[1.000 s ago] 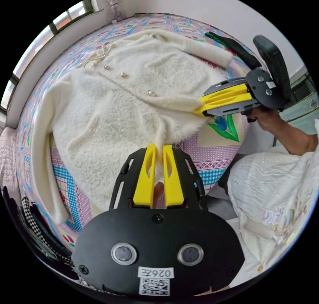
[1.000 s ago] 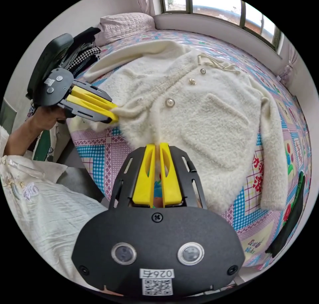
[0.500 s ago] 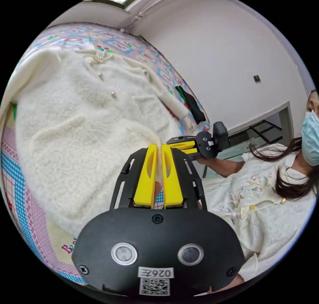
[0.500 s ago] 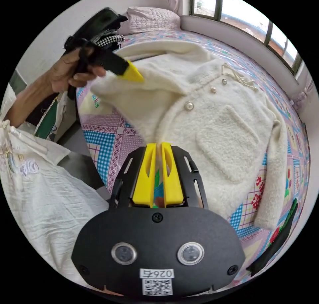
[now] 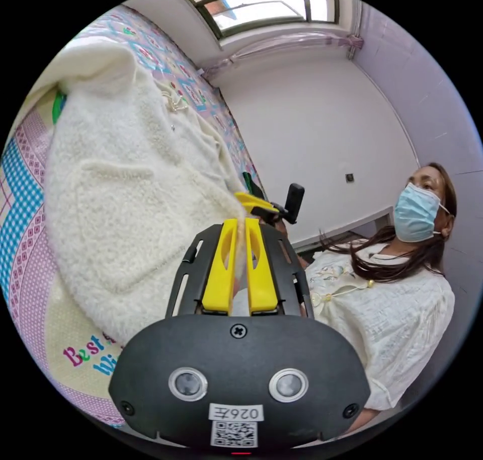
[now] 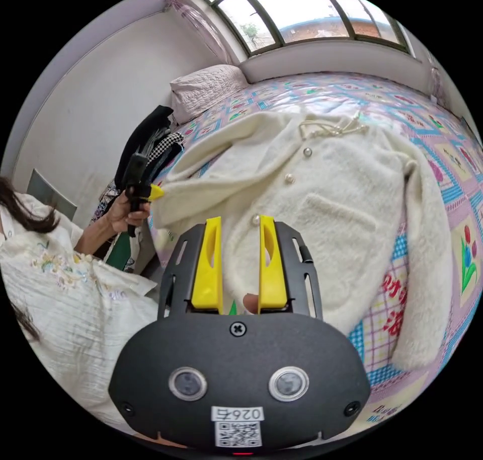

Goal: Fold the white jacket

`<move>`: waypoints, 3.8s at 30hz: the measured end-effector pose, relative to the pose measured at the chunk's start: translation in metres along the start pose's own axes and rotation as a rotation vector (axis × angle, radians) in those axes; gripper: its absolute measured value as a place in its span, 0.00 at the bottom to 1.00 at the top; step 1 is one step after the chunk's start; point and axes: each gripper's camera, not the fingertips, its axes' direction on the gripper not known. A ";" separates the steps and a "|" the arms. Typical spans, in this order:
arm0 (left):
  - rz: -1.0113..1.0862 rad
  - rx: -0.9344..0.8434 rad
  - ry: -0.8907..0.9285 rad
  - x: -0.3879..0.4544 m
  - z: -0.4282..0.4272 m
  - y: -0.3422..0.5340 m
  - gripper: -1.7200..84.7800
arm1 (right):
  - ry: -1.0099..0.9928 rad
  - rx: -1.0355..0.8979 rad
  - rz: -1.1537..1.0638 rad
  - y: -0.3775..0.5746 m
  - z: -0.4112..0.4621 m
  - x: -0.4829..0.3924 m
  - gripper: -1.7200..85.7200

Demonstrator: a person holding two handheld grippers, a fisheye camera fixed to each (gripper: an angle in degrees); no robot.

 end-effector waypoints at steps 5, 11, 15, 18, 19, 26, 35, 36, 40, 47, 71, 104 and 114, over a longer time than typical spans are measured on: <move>-0.002 -0.248 0.061 -0.034 0.071 -0.014 0.05 | -0.034 -0.062 0.023 -0.088 0.055 0.048 0.08; -0.153 -0.156 0.389 -0.081 0.068 0.030 0.02 | -0.059 -0.057 0.125 -0.158 0.094 0.099 0.05; -0.121 -0.066 0.354 -0.068 0.031 0.039 0.01 | 0.056 -0.086 0.125 -0.206 0.116 0.117 0.05; -0.089 0.021 0.389 -0.057 0.009 0.039 0.01 | 0.168 -0.123 0.074 -0.240 0.139 0.120 0.05; -0.082 0.041 0.337 -0.052 0.002 0.036 0.01 | 0.185 -0.165 0.037 -0.251 0.151 0.120 0.06; 0.054 -0.005 -0.088 -0.048 0.020 -0.033 0.01 | 0.088 -0.340 -0.116 -0.287 0.207 0.110 0.09; 0.137 -0.045 -0.402 -0.031 0.087 -0.133 0.01 | 0.535 -0.311 -0.362 -0.284 0.196 0.053 0.04; 0.175 -0.033 -0.465 -0.019 0.087 -0.145 0.01 | 0.544 -0.294 -0.373 -0.283 0.191 0.049 0.05; 0.283 -0.080 -0.663 0.002 0.108 -0.188 0.01 | 0.602 -0.308 -0.351 -0.275 0.185 0.055 0.12; 0.243 -0.246 -0.842 -0.034 0.169 -0.222 0.01 | 0.396 -0.149 -0.075 -0.251 0.125 0.102 0.10; 0.254 -0.094 -0.710 0.045 0.145 -0.148 0.01 | 0.066 0.012 0.051 -0.132 0.071 0.085 0.02; 0.196 -0.148 -0.914 0.129 0.094 0.144 0.01 | 0.181 -0.147 0.007 0.066 0.021 -0.098 0.01; -0.129 0.140 -0.750 0.064 -0.035 0.206 0.16 | 0.352 0.144 0.479 0.139 -0.067 -0.054 0.12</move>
